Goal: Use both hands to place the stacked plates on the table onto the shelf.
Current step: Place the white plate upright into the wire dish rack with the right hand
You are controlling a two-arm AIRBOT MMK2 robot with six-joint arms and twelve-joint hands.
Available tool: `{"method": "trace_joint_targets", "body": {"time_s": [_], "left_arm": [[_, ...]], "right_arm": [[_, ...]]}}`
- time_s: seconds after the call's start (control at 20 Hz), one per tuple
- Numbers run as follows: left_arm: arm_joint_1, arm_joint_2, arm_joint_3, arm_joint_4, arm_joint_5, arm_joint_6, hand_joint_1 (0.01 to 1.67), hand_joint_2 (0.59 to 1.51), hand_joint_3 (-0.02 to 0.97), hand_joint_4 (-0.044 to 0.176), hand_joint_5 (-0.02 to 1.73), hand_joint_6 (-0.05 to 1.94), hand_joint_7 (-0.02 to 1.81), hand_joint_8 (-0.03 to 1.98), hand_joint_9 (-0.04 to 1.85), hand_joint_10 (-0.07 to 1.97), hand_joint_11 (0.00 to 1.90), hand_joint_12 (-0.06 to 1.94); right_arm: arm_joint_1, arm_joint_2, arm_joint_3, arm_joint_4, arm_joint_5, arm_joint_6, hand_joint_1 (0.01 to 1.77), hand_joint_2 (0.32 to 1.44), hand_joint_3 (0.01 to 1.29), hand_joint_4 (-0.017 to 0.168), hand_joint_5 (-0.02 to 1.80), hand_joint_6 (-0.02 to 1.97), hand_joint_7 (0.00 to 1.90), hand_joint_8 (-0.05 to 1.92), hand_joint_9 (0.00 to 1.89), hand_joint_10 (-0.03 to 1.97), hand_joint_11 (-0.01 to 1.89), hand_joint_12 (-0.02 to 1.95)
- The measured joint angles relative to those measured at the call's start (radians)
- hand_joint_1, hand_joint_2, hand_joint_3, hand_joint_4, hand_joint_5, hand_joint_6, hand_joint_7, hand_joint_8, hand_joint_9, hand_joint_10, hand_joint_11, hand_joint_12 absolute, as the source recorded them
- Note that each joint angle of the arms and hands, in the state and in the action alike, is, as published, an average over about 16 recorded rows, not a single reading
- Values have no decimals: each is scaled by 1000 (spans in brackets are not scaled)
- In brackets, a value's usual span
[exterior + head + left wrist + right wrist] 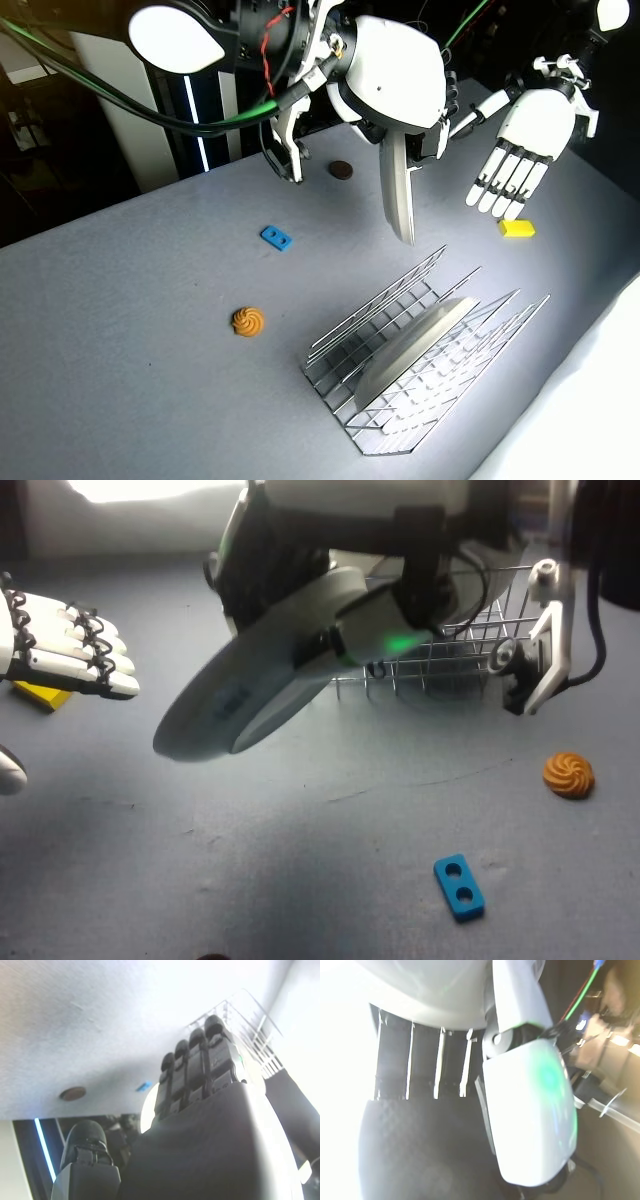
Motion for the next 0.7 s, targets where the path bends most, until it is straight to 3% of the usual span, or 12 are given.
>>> {"method": "trace_joint_targets", "body": {"time_s": [0.3, 0.7], "left_arm": [[-10, 3, -7, 0, 5, -3, 22, 1128, 13, 1, 86, 13, 94, 0, 64, 7, 19, 116], [-20, 4, -9, 4, 11, -3, 22, 1128, 13, -2, 87, 13, 95, 0, 70, 7, 17, 139]], "right_arm": [[52, 30, 41, 55, -40, 51, 1377, 980, 11, -8, 941, 823, 1109, 716, 1046, 1066, 937, 1206], [80, 45, 103, 164, -57, 57, 1378, 986, 12, -8, 931, 824, 1097, 734, 1036, 1089, 932, 1228]]}}
